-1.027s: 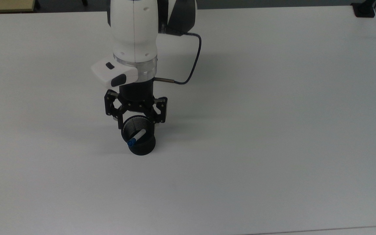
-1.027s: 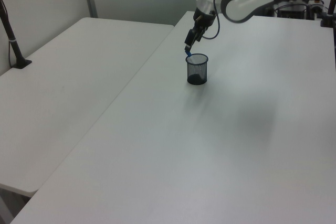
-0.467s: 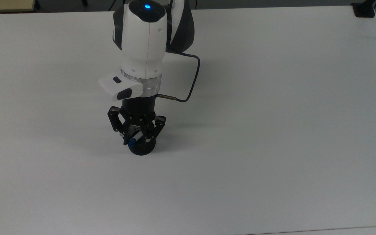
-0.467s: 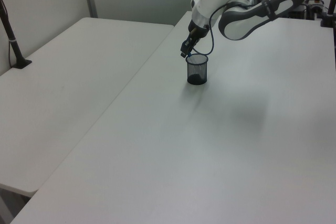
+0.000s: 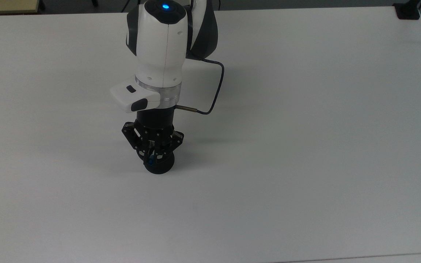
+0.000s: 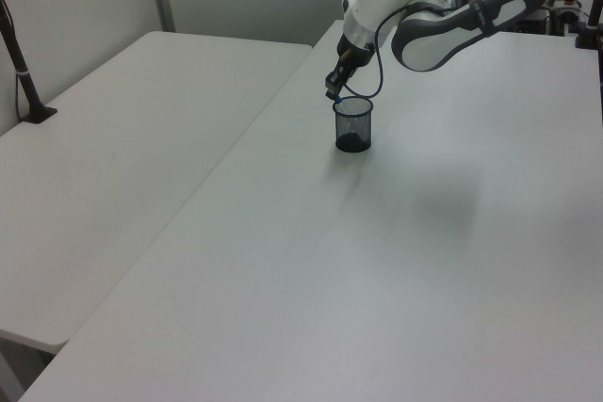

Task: Remove the marker
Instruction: 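Close the gripper on the blue-capped marker inside the cup, then lift the marker straight up out of the mesh cup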

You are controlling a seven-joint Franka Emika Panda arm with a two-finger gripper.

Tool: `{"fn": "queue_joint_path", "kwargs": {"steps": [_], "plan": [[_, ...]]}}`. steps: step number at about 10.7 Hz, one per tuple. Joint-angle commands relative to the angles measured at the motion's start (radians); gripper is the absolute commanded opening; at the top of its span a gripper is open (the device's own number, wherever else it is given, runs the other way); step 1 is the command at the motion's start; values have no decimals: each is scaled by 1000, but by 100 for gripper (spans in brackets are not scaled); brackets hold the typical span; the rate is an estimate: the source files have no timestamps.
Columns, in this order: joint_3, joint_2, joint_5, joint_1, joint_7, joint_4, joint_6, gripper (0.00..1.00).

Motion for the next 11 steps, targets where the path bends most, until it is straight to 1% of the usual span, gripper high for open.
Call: {"fn": "queue_joint_path", "kwargs": {"steps": [1,2,4,6,7,9,10,11], "plan": [[-3,-13,-12,3,47,-1,11,7],[-3,-28,-12,3,91,-1,9,7],[-3,-69,-10,0,132,-1,4,7],[-5,-119,-9,-23,219,-1,4,7],[-4,-139,-7,-23,236,-1,3,7],[-3,-174,-7,-22,233,2,-57,7],[6,-198,-7,-20,228,2,-84,7],[11,-214,-6,-11,218,1,-142,8]]}}
